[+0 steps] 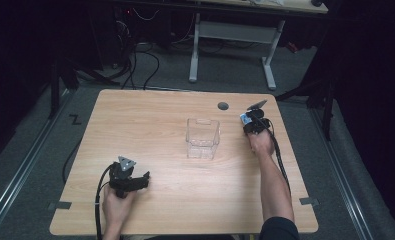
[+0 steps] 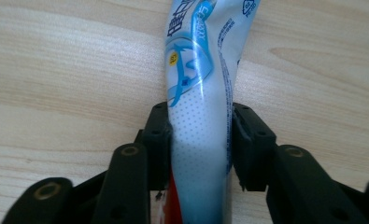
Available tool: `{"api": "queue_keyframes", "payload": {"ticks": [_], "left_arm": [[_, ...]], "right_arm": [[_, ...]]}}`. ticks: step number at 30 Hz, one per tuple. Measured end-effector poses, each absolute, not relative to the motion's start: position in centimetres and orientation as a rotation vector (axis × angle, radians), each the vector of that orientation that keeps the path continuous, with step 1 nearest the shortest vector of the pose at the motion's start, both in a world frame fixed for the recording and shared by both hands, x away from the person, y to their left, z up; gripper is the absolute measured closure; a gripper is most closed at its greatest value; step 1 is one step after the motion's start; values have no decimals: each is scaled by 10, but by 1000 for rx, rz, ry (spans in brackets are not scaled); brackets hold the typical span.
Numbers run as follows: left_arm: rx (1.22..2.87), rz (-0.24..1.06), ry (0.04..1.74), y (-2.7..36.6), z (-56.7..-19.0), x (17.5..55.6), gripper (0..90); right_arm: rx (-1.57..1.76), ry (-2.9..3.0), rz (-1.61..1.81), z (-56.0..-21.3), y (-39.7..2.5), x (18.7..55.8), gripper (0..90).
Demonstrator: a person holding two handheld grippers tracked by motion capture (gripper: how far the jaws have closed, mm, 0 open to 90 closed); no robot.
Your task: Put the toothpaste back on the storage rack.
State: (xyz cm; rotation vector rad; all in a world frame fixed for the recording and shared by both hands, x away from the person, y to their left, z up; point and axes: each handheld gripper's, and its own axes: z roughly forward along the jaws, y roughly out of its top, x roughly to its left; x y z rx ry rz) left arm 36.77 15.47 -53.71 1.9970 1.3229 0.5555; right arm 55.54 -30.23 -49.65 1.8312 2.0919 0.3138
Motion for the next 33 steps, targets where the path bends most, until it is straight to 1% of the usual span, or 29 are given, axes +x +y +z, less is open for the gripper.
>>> {"api": "queue_keyframes", "payload": {"ticks": [4, 9, 13, 25, 33], "left_arm": [[1996, 555, 1323, 155, -537, 368, 159], [1998, 555, 1323, 155, -537, 368, 159], [1997, 555, 1323, 155, -537, 368, 159], [1995, 553, 1321, 155, -537, 368, 158], [1996, 552, 1320, 155, -537, 368, 159]], "right_arm": [[1733, 2112, 229, -495, -292, 554, 675], [1730, 2135, 270, -493, -297, 551, 693], [1726, 2165, 329, -489, -299, 546, 696], [1587, 2221, 578, -449, -286, 523, 695], [1517, 2234, 707, -434, -281, 511, 693]]}}
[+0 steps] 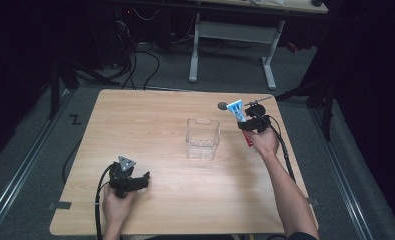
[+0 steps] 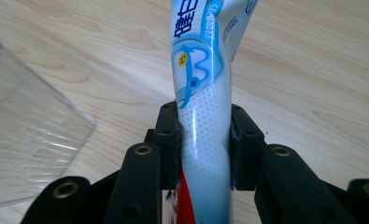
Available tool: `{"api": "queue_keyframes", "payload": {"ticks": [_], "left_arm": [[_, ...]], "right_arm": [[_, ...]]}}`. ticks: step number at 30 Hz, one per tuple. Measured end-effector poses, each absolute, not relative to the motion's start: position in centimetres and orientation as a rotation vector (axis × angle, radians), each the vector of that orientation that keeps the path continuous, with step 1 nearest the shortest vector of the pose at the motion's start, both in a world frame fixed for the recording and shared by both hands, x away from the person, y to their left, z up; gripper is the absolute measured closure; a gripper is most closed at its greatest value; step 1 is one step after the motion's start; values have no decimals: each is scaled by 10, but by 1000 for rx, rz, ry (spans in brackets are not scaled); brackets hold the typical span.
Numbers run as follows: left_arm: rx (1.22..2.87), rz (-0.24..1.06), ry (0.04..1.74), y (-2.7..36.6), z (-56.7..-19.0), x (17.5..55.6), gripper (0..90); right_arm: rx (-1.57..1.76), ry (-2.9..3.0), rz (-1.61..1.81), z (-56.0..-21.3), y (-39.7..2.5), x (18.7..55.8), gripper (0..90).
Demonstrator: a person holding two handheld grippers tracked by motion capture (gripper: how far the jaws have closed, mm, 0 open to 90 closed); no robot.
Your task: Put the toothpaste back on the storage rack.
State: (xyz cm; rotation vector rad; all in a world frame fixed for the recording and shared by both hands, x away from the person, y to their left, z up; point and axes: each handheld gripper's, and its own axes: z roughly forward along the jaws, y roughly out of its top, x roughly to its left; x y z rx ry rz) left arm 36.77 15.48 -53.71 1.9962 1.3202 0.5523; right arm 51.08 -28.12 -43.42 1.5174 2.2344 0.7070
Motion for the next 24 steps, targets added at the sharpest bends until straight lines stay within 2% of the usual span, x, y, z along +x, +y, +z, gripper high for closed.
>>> {"api": "queue_keyframes", "payload": {"ticks": [24], "left_arm": [[1996, 550, 1320, 155, -537, 368, 159]], "right_arm": [[1328, 2262, 932, -416, -272, 455, 689]]}}
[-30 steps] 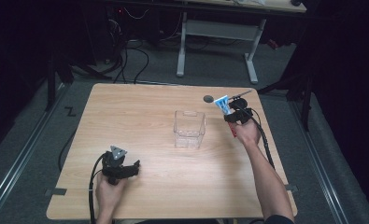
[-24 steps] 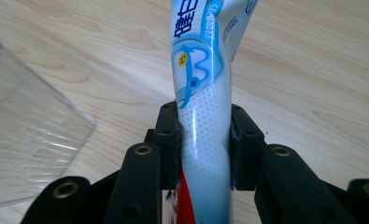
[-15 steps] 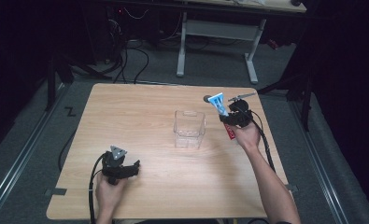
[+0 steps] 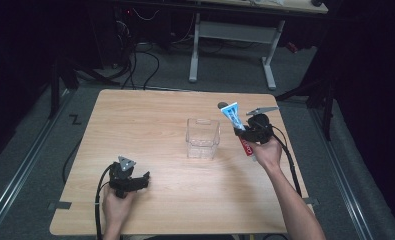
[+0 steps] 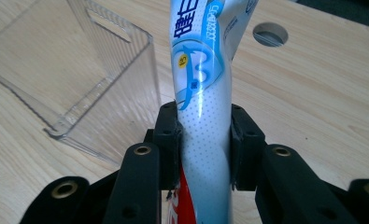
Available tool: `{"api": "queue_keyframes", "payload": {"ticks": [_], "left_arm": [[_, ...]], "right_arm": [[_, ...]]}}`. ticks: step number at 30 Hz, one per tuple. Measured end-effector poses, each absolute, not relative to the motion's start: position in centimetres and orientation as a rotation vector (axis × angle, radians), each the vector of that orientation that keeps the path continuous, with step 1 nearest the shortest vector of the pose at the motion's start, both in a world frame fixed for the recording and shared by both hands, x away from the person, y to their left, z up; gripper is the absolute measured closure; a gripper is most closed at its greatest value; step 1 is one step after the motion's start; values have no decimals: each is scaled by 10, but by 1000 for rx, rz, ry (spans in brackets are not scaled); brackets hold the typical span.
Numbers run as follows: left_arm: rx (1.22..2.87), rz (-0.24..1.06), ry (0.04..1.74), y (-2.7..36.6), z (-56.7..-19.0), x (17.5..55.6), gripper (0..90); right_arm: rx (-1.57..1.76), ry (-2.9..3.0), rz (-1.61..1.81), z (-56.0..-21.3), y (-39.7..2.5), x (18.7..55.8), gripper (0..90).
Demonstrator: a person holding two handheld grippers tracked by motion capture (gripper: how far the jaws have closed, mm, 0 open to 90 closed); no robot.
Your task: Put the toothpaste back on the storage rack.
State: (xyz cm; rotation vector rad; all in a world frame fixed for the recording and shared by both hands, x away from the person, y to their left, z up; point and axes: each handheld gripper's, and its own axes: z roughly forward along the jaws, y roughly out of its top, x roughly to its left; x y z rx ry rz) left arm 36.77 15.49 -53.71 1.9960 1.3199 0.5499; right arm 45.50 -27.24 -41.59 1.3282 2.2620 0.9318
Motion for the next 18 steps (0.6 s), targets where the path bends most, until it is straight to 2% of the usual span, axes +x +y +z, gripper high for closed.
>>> {"api": "queue_keyframes", "payload": {"ticks": [18], "left_arm": [[1996, 552, 1320, 155, -537, 368, 159]], "right_arm": [[1235, 2245, 1094, -398, -265, 424, 688]]}}
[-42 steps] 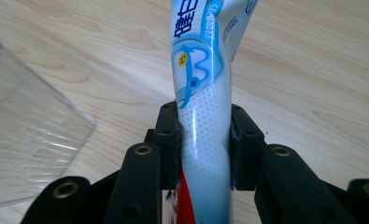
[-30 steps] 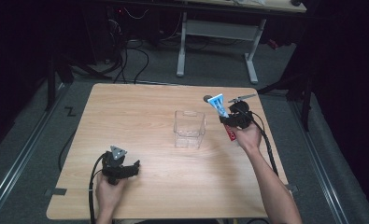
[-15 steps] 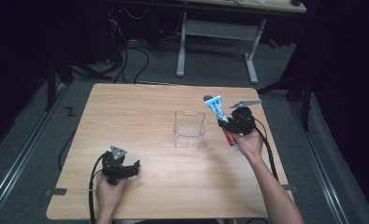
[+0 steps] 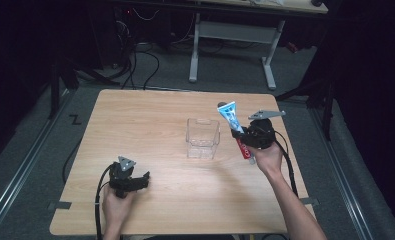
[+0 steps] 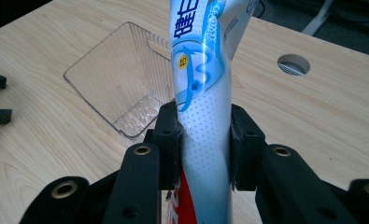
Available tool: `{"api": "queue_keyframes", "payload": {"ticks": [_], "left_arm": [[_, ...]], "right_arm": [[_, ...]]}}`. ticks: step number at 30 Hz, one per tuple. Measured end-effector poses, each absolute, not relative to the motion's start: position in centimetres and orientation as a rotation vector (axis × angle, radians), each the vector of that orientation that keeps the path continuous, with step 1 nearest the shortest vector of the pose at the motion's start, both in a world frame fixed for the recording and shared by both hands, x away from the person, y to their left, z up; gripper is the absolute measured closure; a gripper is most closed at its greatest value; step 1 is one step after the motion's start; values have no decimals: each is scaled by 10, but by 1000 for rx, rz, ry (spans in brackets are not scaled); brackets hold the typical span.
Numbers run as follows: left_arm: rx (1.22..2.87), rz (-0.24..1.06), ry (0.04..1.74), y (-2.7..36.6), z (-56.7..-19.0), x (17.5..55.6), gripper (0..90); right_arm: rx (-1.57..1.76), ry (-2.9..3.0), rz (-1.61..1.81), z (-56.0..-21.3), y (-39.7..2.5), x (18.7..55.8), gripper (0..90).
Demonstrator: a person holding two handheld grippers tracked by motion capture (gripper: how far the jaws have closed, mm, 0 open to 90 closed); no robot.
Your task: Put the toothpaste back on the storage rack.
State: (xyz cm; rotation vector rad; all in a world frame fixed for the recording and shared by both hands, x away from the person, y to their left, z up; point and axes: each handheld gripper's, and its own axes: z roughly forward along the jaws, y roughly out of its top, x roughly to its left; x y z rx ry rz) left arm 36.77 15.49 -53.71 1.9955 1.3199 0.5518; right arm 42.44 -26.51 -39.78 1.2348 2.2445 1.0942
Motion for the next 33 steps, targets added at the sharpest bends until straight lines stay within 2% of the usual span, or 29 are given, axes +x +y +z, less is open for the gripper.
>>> {"api": "queue_keyframes", "payload": {"ticks": [13, 33], "left_arm": [[1995, 553, 1320, 155, -537, 368, 159], [1994, 555, 1324, 155, -537, 368, 158]], "right_arm": [[1147, 2231, 1049, -394, -255, 408, 687], [1075, 2258, 1170, -388, -235, 399, 685]]}}
